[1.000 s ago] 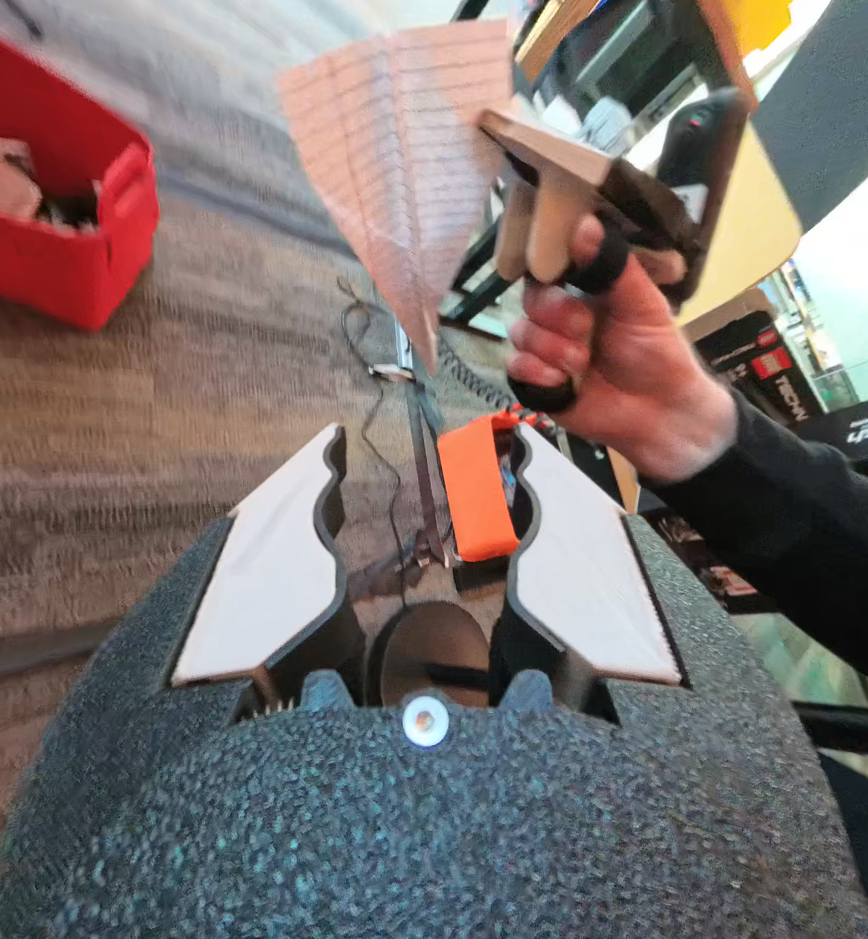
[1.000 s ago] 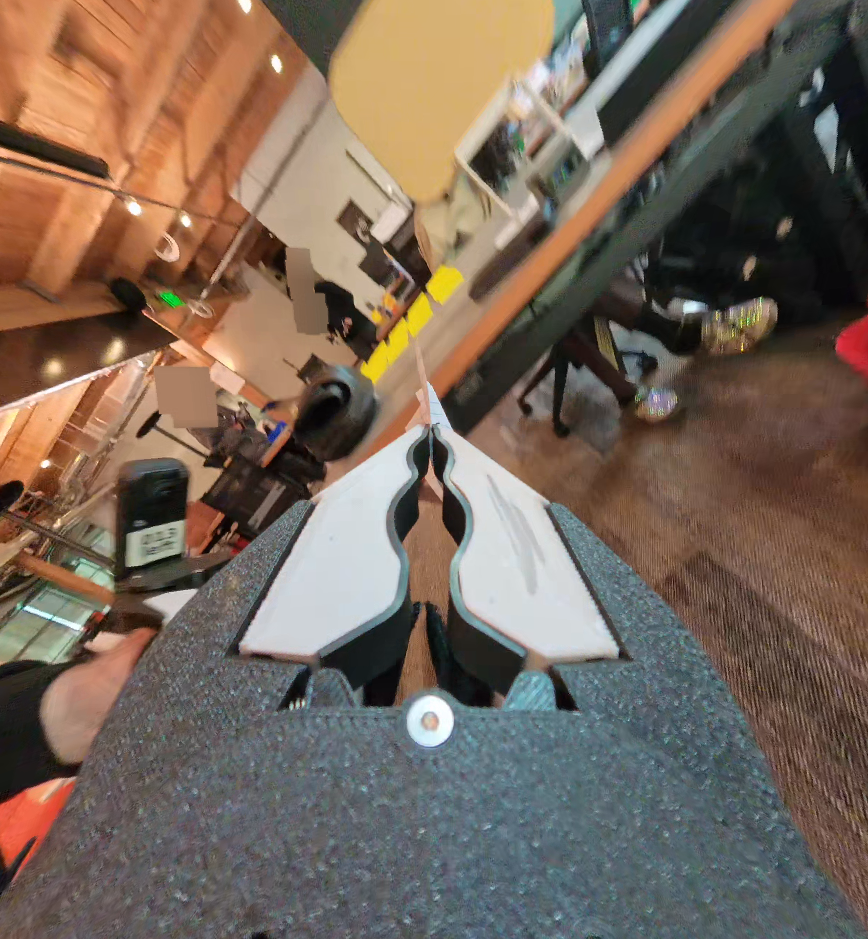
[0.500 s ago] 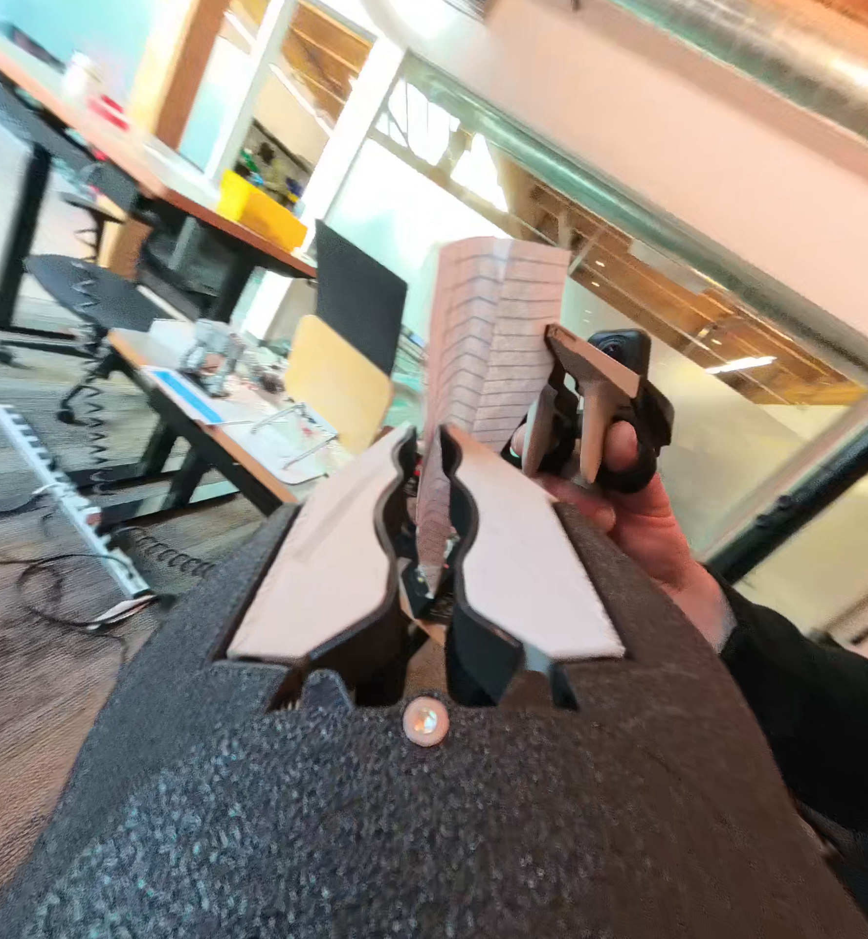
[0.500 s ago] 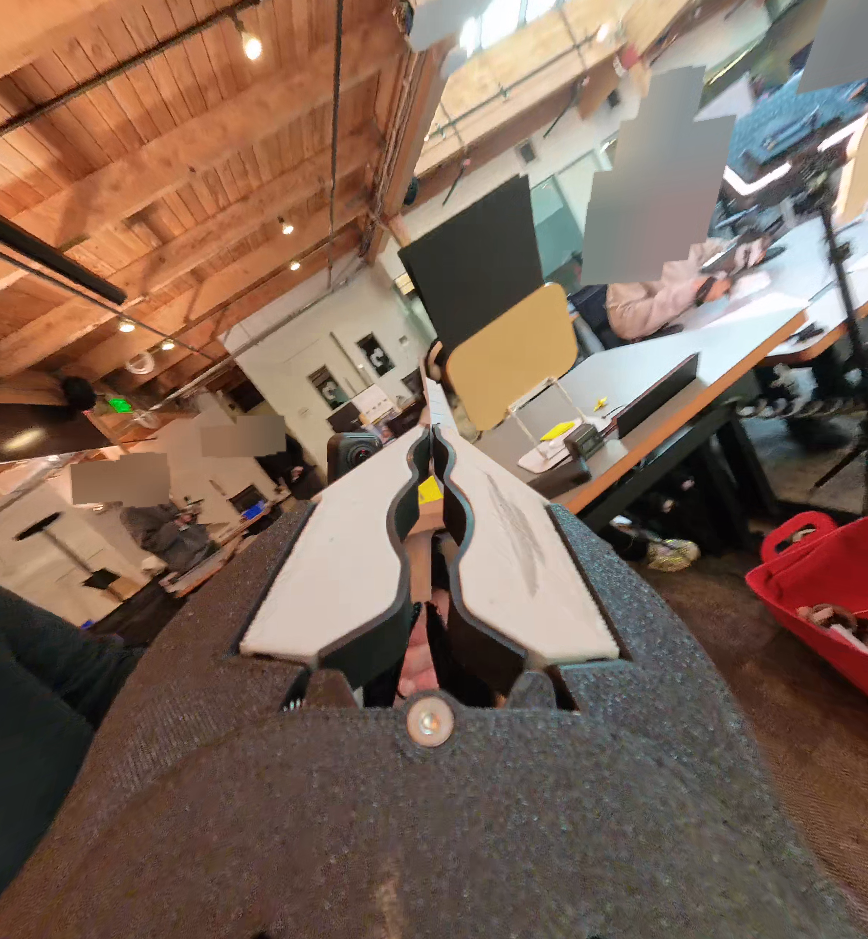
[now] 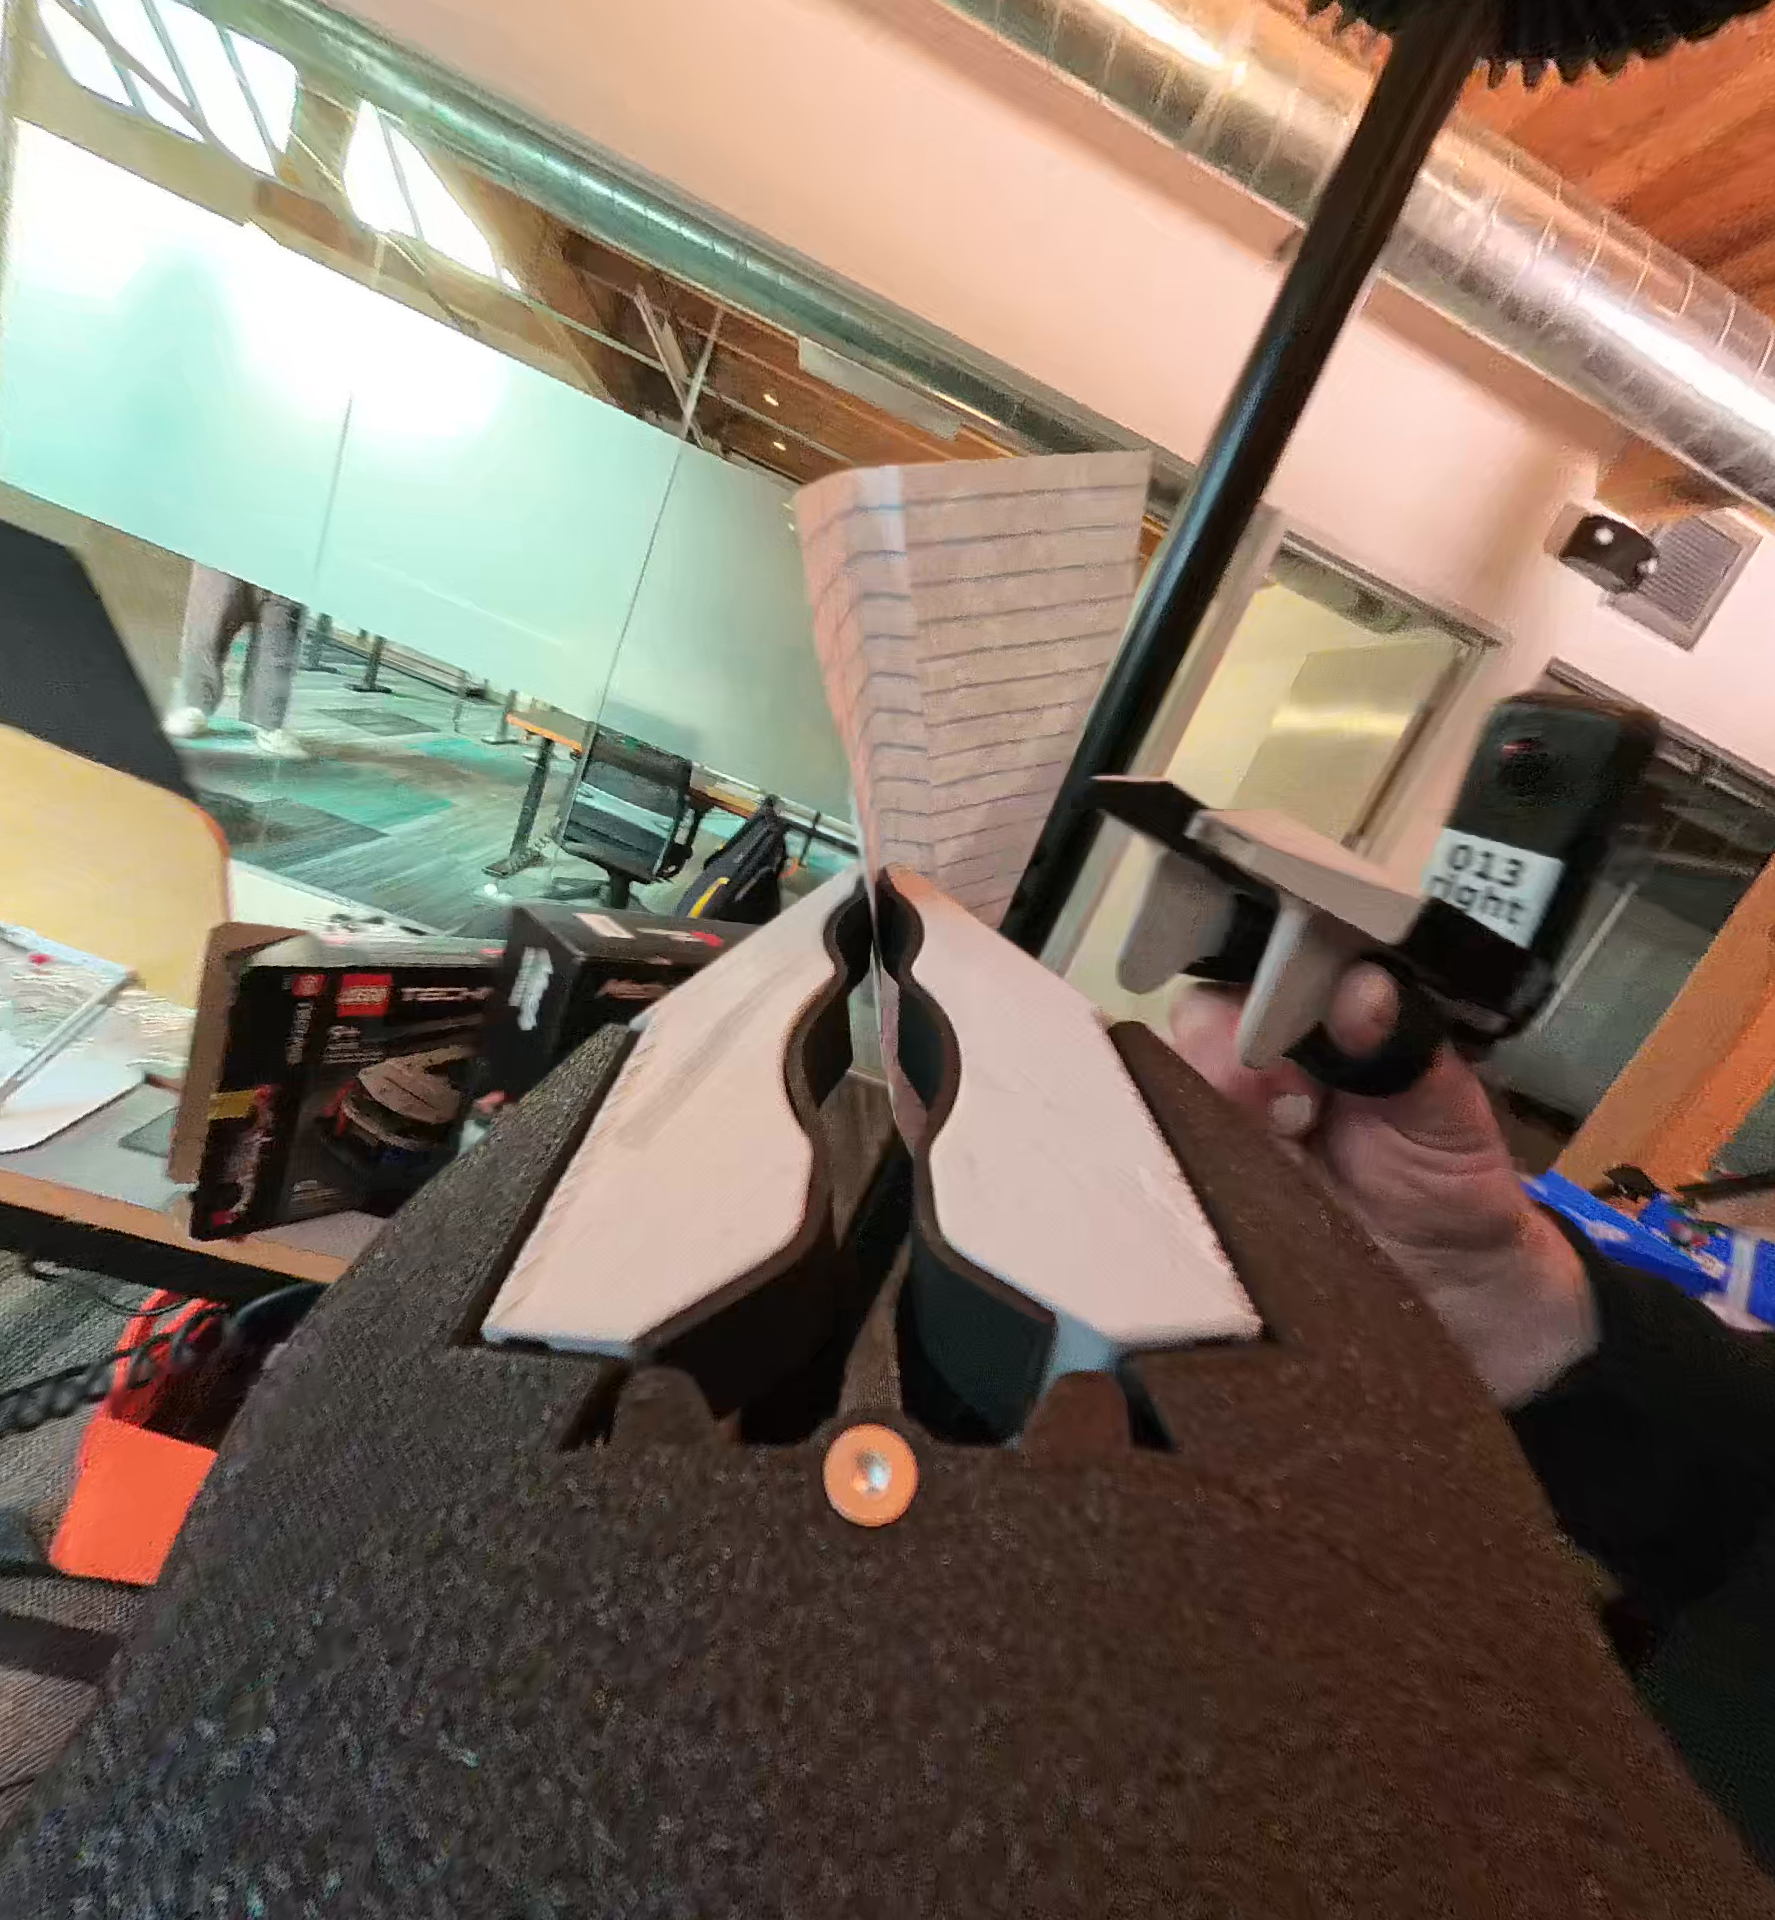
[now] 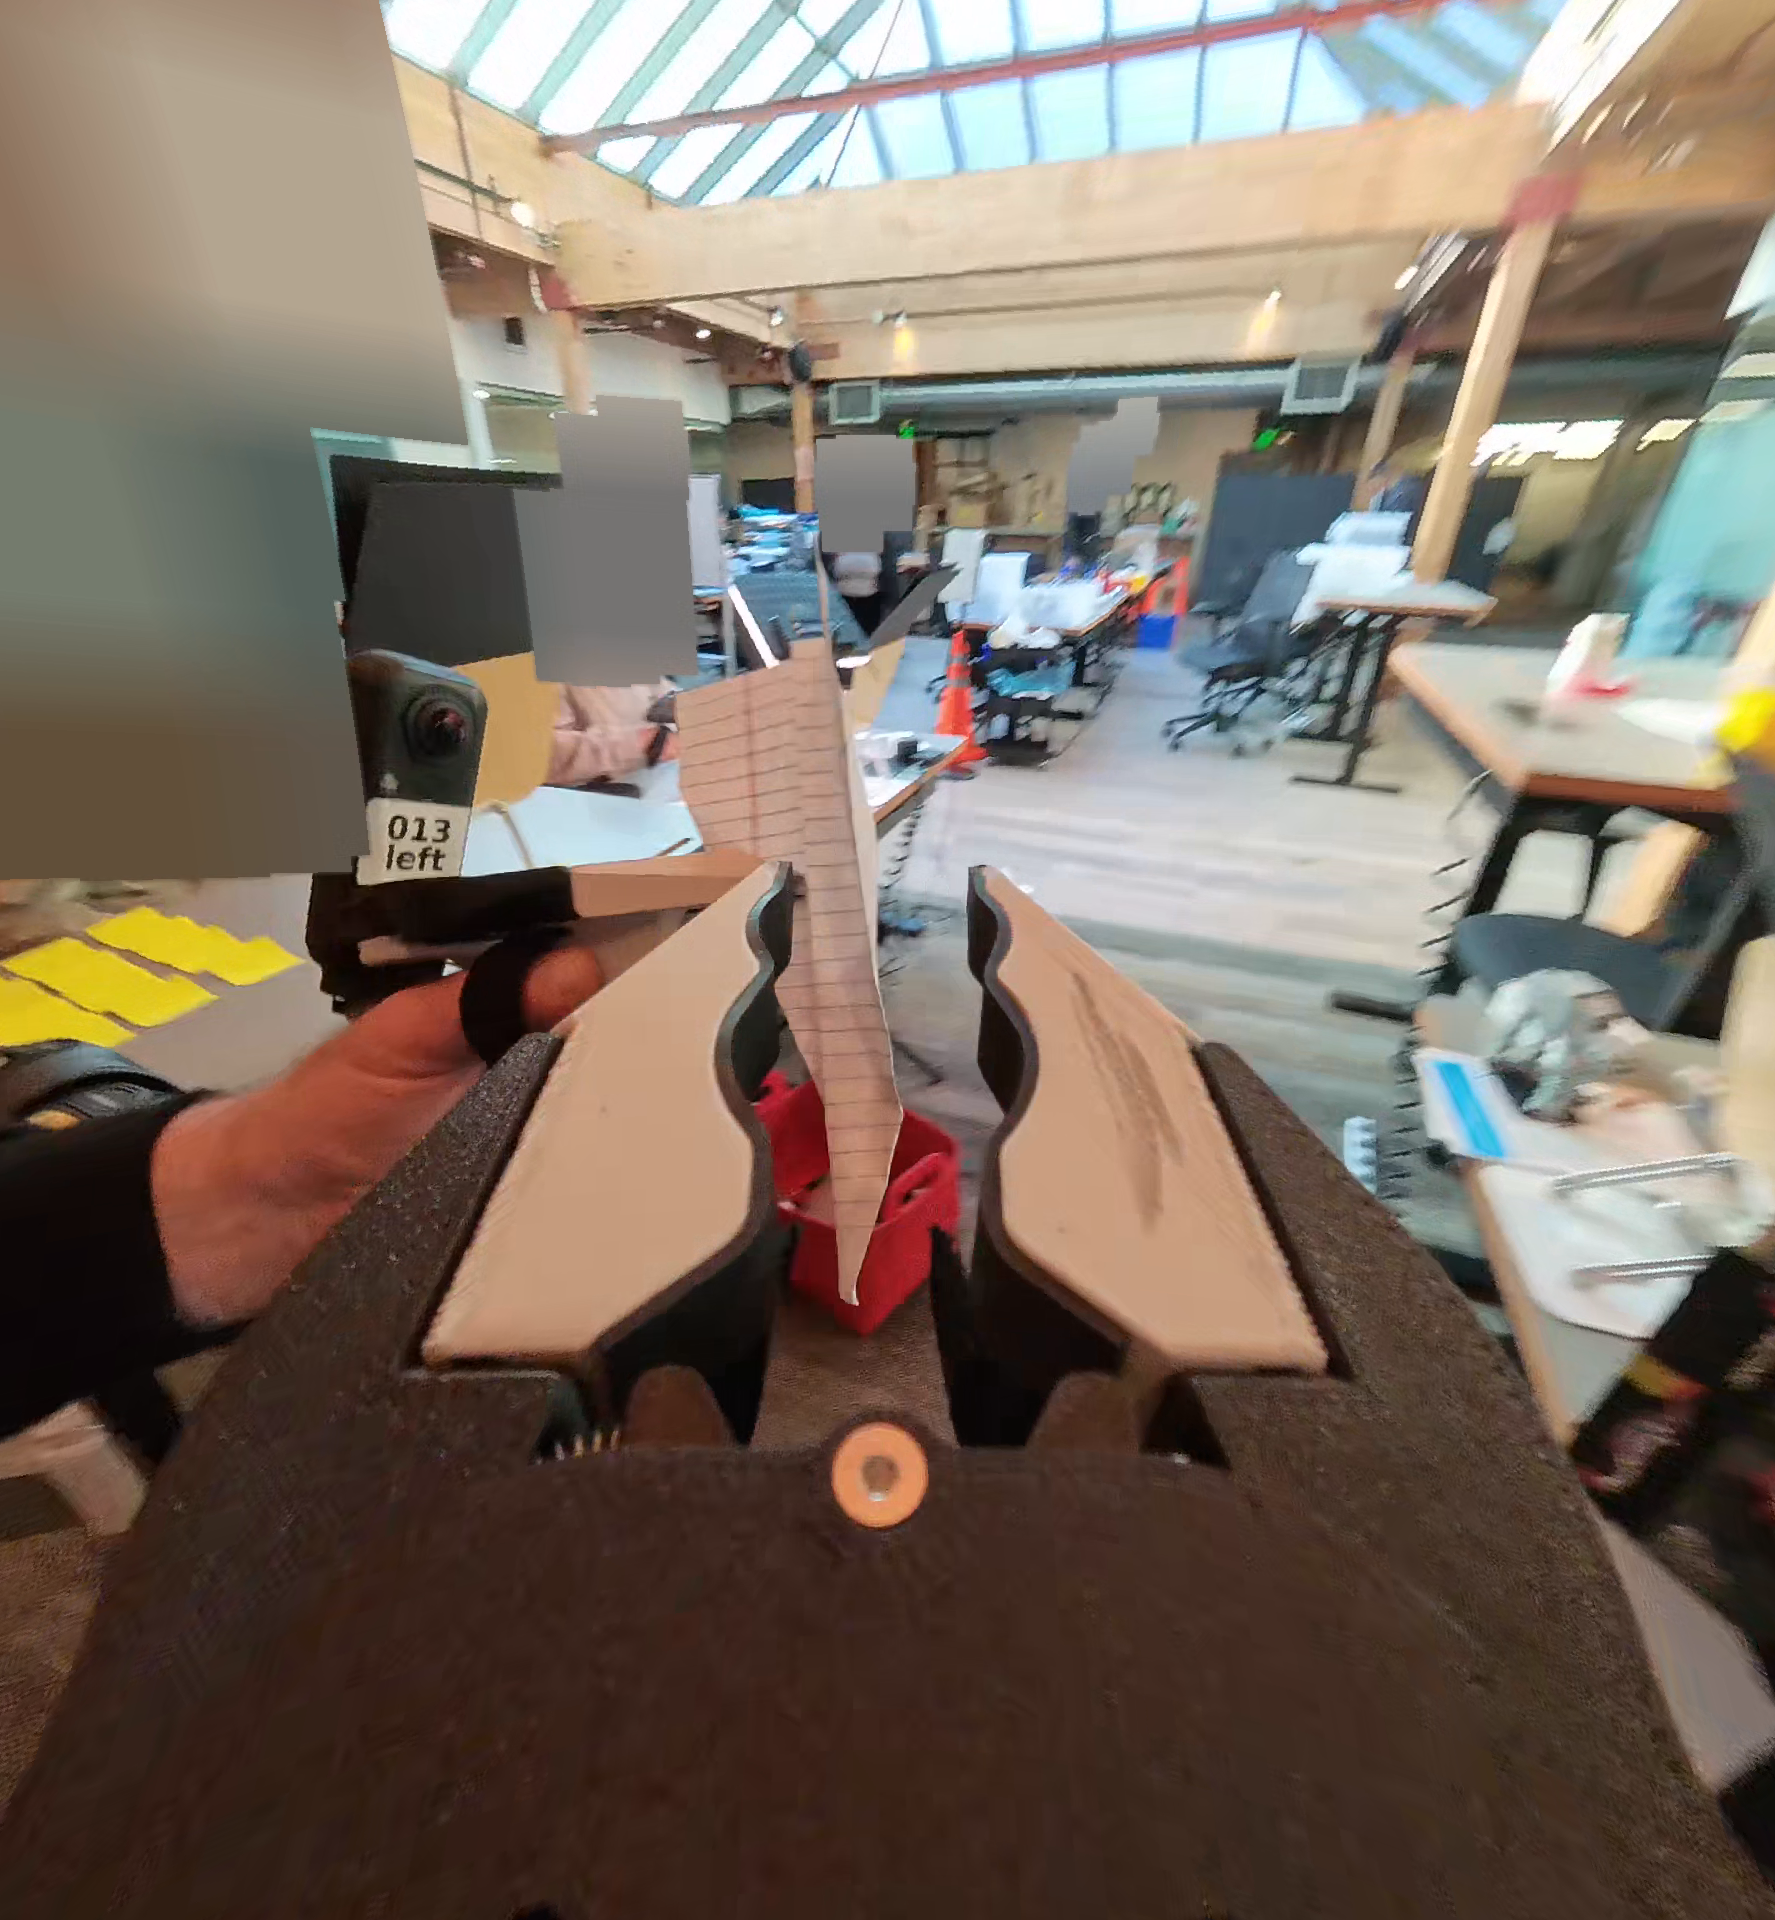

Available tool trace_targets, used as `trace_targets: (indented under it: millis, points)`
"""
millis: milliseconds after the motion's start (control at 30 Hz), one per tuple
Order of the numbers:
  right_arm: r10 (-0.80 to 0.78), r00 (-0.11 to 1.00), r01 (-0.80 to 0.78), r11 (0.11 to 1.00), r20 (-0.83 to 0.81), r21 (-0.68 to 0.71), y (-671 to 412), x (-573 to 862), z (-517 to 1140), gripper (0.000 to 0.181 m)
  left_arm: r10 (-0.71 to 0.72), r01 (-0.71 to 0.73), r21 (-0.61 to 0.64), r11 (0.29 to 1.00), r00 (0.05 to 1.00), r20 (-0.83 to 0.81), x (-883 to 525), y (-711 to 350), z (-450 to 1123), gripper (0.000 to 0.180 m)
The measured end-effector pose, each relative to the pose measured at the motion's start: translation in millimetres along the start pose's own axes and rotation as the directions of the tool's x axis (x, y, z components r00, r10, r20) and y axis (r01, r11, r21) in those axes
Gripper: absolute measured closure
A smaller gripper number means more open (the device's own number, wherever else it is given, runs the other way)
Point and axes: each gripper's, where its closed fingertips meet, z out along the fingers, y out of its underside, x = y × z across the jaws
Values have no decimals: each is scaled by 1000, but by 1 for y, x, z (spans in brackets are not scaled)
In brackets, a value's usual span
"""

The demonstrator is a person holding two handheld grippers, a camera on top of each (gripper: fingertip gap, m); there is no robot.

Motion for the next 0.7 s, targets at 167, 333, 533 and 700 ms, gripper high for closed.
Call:
trace_targets:
  millis: [167, 333, 533, 700]
  points:
    - [-204, 975, 203, 979, 93, 19, -19, -47, -78, 166, 13, -22, -69, 997, 992, -124, 85, 24, 50, 180]
    - [-257, 965, 259, 965, -48, 33, -26, -17, -182, 174, 60, -85, -130, 988, 981, -185, 188, 79, 110, 180]
    - [-325, 880, 277, 943, -345, -184, -11, 68, -361, 171, -66, -1, -193, 981, 937, -342, 310, 179, 228, 180]
    - [-283, 802, 181, 954, -526, -238, -17, 124, -487, 166, -207, 67, -292, 954, 853, -479, 398, 247, 318, 180]
